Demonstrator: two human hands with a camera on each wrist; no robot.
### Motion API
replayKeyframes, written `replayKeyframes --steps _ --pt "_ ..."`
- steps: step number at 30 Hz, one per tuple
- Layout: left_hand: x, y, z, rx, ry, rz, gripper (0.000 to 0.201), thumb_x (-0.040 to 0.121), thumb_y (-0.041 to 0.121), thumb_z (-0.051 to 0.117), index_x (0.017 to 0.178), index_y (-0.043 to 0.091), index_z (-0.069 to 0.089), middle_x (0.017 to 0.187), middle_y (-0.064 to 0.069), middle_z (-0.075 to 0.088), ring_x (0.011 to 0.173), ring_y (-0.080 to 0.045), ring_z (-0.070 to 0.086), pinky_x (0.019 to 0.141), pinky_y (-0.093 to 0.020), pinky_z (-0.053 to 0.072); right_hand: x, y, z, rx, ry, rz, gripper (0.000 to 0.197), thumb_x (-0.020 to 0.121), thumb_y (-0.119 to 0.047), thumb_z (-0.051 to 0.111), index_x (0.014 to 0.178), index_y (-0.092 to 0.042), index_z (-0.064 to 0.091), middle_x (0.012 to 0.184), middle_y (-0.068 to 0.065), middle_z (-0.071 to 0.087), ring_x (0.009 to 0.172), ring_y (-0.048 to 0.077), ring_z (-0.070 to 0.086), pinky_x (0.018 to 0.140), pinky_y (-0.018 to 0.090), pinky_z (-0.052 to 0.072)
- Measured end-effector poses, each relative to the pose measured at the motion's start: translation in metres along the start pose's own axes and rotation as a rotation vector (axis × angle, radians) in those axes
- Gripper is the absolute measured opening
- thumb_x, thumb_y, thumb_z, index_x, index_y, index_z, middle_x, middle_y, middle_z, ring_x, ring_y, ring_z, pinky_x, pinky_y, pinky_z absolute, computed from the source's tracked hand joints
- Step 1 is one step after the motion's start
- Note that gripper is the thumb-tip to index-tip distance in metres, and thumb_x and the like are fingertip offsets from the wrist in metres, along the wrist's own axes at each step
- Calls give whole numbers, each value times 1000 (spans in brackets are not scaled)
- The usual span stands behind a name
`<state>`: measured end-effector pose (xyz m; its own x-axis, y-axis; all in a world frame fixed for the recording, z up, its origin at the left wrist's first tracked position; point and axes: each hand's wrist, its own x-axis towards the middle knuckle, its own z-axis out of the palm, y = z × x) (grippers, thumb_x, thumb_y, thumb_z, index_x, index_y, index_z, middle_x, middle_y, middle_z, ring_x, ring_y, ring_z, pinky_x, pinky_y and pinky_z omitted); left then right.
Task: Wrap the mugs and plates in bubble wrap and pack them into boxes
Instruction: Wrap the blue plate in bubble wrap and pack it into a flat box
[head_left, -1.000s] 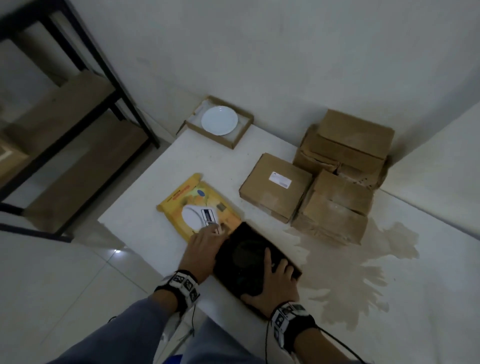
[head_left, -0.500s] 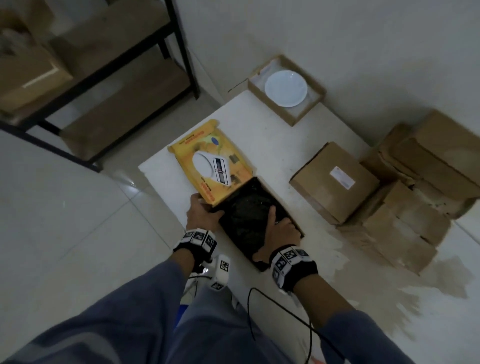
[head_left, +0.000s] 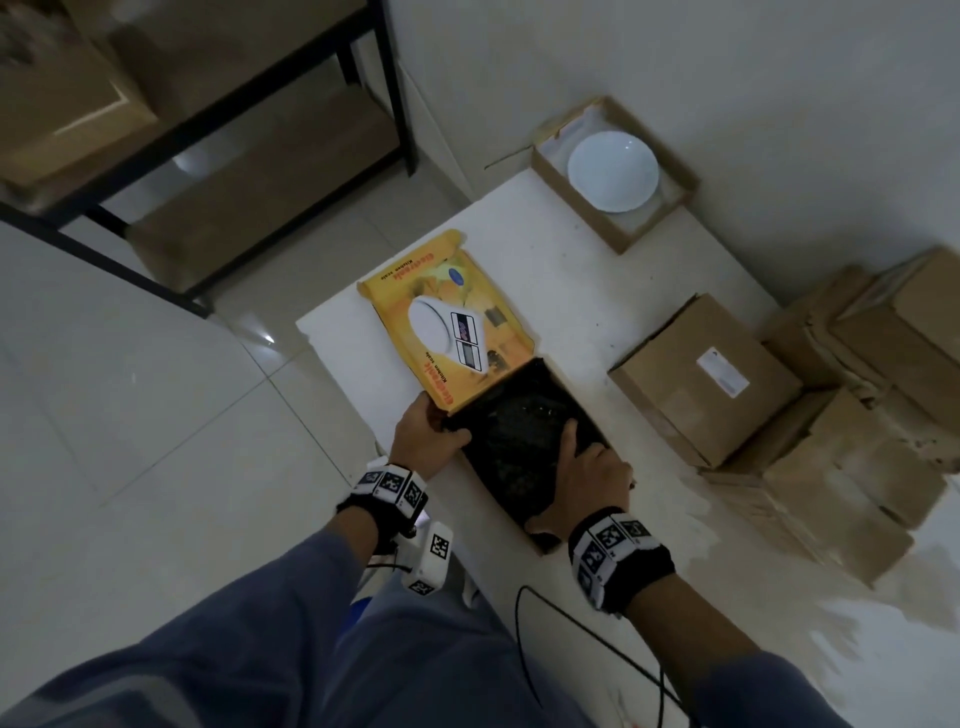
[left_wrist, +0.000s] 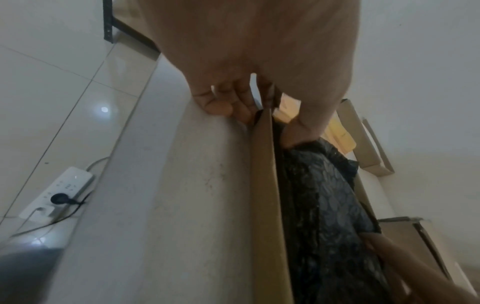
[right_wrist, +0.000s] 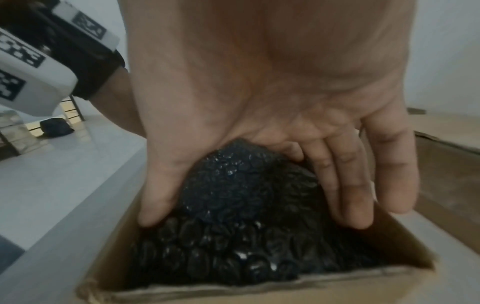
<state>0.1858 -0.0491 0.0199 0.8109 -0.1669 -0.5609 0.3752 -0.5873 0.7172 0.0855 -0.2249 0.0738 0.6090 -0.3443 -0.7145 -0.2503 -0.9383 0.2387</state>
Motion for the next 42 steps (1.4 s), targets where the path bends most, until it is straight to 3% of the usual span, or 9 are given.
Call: replayKeyframes --steps 5,12,17,22,26,29,34,39,42 --pt "7 -10 -1 121 12 66 54 67 17 80 112 12 51 109 -8 61 98 -25 58 82 -42 51 1 -11 -1 79 48 18 141 59 -84 64 154 -12 -11 129 17 38 102 28 53 71 35 41" --pt "33 4 -25 144 198 61 41 74 10 76 109 10 55 103 -10 53 88 -21 52 72 -25 39 10 -30 -18 103 120 -109 129 68 -85 54 155 -10 -5 137 15 39 118 30 48 95 42 38" --pt "54 28 -51 -226 156 -42 13 85 18 65 98 20 68 98 1 70 95 -21 63 87 -33 50 22 -31 -19 145 241 -242 119 68 -72 65 154 -16 5 136 11 36 119 29 44 94 42 38" --pt "77 48 -62 -427 196 -140 19 92 21 61 75 13 65 78 -8 67 77 -29 62 72 -41 53 35 -21 -16 304 181 -319 115 68 -75 65 154 -21 9 136 7 43 114 27 55 87 37 49" --pt "65 43 -59 -238 220 22 12 91 19 60 99 24 66 90 -1 72 83 -18 68 75 -27 55 45 -5 -44 759 307 -190 57 81 -60 65 125 -25 53 101 1 65 94 24 63 72 30 46" --pt "46 44 -61 -150 293 140 19 92 21 61 109 21 69 96 0 68 85 -11 63 65 -6 44 60 3 -76 1177 417 -151 49 84 -41 71 125 -22 54 99 2 61 87 19 60 75 26 42" --pt "26 36 -64 -289 195 111 30 97 13 45 109 28 67 93 1 71 83 -18 68 77 -33 52 58 2 -141 1694 159 -273 35 98 -47 42 125 -34 58 116 -6 63 101 15 60 82 30 43" --pt "5 38 -70 -478 126 -6 35 100 30 36 100 31 71 102 -1 69 102 -25 62 90 -39 48 29 12 -139 1709 54 -387 65 94 -73 18 126 -33 58 119 -8 65 114 13 58 100 41 40" --pt "-5 34 -63 -430 103 -35 41 103 45 36 123 22 62 125 1 58 118 -18 52 105 -38 40 19 22 -122 1744 -7 -386 86 77 -86 25 131 -27 58 128 -4 64 120 14 56 107 42 36"
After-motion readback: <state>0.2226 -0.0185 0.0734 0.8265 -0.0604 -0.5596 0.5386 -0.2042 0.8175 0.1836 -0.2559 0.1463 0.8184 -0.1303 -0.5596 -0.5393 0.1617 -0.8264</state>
